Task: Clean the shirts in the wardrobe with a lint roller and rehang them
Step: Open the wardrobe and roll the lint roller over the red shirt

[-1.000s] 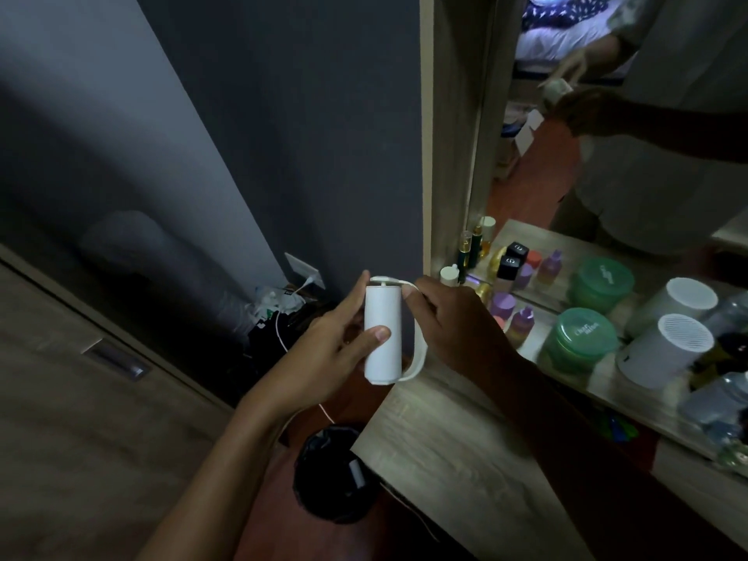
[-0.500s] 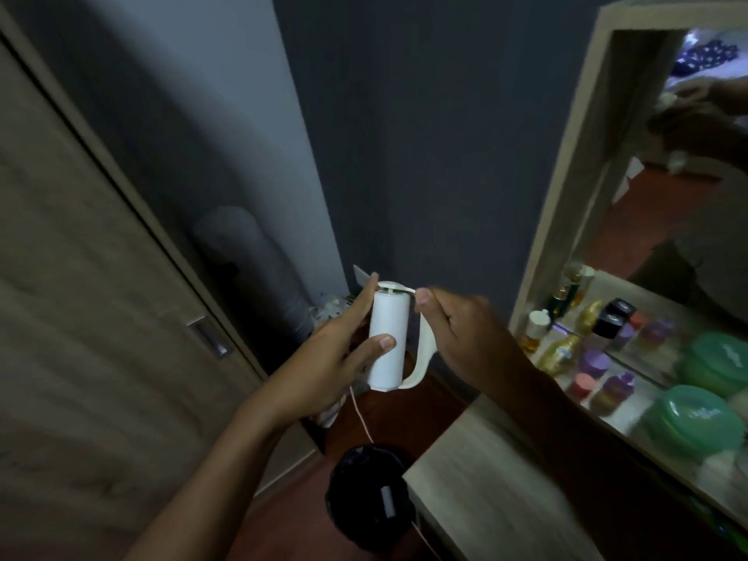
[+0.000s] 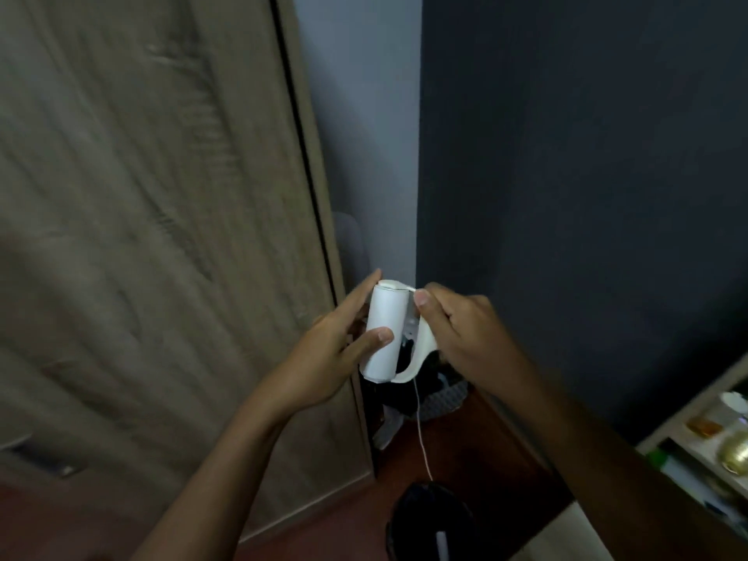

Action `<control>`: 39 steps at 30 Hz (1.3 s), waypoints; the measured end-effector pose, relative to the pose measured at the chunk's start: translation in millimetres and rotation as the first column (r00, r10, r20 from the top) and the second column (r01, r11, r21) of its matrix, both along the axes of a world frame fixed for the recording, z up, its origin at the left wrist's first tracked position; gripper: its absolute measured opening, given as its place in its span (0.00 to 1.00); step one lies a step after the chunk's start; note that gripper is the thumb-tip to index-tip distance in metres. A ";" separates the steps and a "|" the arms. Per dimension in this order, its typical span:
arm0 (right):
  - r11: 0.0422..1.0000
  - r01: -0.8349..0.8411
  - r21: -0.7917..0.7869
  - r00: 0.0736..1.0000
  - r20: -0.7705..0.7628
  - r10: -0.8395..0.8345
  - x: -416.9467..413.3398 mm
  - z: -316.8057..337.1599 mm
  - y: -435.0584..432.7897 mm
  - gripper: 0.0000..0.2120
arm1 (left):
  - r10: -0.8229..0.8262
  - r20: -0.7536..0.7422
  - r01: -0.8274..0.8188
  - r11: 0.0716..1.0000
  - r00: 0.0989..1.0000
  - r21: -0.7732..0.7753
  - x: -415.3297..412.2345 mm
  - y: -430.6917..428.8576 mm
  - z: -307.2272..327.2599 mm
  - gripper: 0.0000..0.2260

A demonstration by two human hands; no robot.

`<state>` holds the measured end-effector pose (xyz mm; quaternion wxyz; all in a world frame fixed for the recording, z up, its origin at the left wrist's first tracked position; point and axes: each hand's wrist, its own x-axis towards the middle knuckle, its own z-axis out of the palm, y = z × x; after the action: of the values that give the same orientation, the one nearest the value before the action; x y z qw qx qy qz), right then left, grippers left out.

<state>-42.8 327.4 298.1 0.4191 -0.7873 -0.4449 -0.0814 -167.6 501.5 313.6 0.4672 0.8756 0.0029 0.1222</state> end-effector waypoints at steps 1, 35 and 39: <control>0.999 -0.026 -0.041 0.999 -0.047 0.024 -0.3 -0.1 17.0 0.18 | 0.014 0.000 -0.014 1.000 1.000 0.006 0.1 18.9 -1.1 0.31; 0.991 0.047 -0.123 0.495 -0.859 -0.130 35.2 -127.2 111.1 0.15 | 0.708 -0.284 -0.434 0.647 0.647 0.627 101.0 137.5 -216.0 0.15; 0.995 0.006 -0.102 0.477 -0.874 -0.093 33.2 -128.2 117.0 0.16 | 0.742 -0.318 -0.437 0.625 0.590 0.647 101.7 133.8 -213.0 0.11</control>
<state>-9.6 444.4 170.0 0.5512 -0.7478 -0.1485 0.3390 -65.9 635.3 100.6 0.1270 0.9032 0.4098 0.0108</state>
